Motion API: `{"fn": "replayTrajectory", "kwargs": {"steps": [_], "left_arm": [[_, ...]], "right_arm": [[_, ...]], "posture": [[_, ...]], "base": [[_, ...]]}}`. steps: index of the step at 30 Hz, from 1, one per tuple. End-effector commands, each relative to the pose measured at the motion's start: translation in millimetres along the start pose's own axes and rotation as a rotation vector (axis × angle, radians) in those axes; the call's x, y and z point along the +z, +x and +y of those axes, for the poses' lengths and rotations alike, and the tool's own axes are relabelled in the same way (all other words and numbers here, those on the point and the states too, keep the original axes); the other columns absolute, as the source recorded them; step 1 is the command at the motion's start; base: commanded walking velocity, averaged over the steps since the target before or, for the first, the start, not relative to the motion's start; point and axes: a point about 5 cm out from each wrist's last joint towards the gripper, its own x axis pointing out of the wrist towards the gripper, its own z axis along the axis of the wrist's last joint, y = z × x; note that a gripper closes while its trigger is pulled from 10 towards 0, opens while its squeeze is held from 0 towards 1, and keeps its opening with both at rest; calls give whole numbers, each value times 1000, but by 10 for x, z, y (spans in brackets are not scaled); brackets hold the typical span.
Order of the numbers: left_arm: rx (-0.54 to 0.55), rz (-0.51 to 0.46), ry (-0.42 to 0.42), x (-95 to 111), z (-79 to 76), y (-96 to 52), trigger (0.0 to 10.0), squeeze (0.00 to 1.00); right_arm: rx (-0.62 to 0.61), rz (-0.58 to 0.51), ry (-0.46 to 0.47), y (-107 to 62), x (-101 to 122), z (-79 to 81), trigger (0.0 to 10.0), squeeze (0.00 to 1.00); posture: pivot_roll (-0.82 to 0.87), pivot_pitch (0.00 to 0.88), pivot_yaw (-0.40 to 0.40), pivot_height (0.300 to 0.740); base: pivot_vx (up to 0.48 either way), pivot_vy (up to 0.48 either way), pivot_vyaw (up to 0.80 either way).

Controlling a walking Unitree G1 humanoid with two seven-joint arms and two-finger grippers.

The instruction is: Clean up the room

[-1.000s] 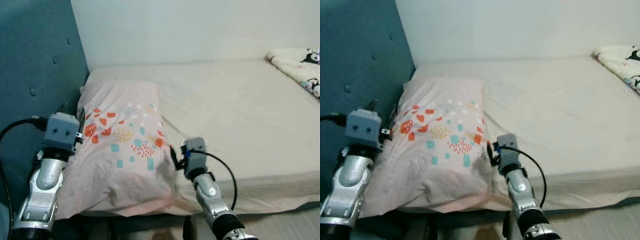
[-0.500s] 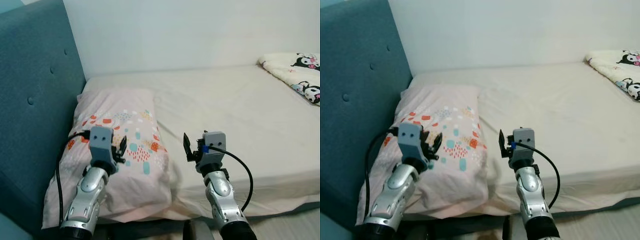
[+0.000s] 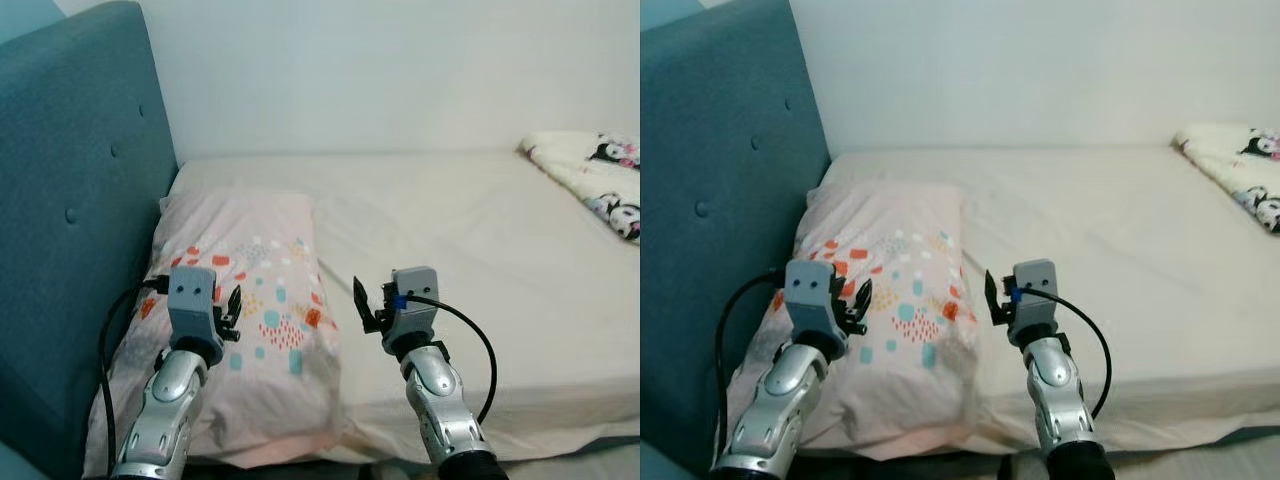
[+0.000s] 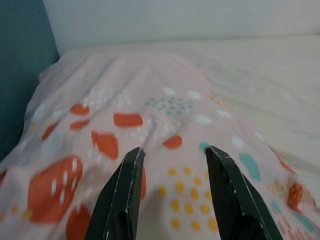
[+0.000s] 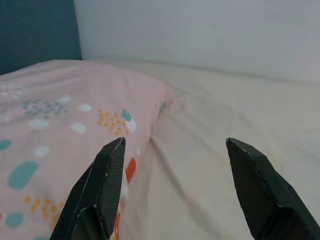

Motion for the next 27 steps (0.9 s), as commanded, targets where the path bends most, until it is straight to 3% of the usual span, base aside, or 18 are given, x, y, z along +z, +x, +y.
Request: {"fn": "replayTrajectory", "kwargs": {"steps": [1,6,10,16,20,27], "left_arm": [[-6,13,19,0,-44,-21,10000,0],[-6,15,17,-4,-67,-53,10000,0],[1,-7,-67,65,-55,-54,10000,0],[-5,-27,-66,91,-58,-50,10000,0],[0,-91,-61,180,-20,1,10000,0],[17,-57,-87,132,4,19,10000,0]], "right_arm": [[6,15,16,-10,-16,-6,10000,0],[13,27,20,-32,-35,3,10000,0],[16,34,32,-63,-14,18,10000,0],[17,34,33,-62,-8,22,10000,0],[38,26,35,-47,32,63,10000,0],[41,24,11,-37,62,58,10000,0]], "posture": [[83,0,-135,657],[79,0,-139,667],[73,0,-133,687],[73,0,-133,692],[53,0,-123,717],[36,0,-102,740]], "base": [[0,0,0],[0,0,0],[0,0,0],[0,0,0],[0,0,0],[0,0,0]]}}
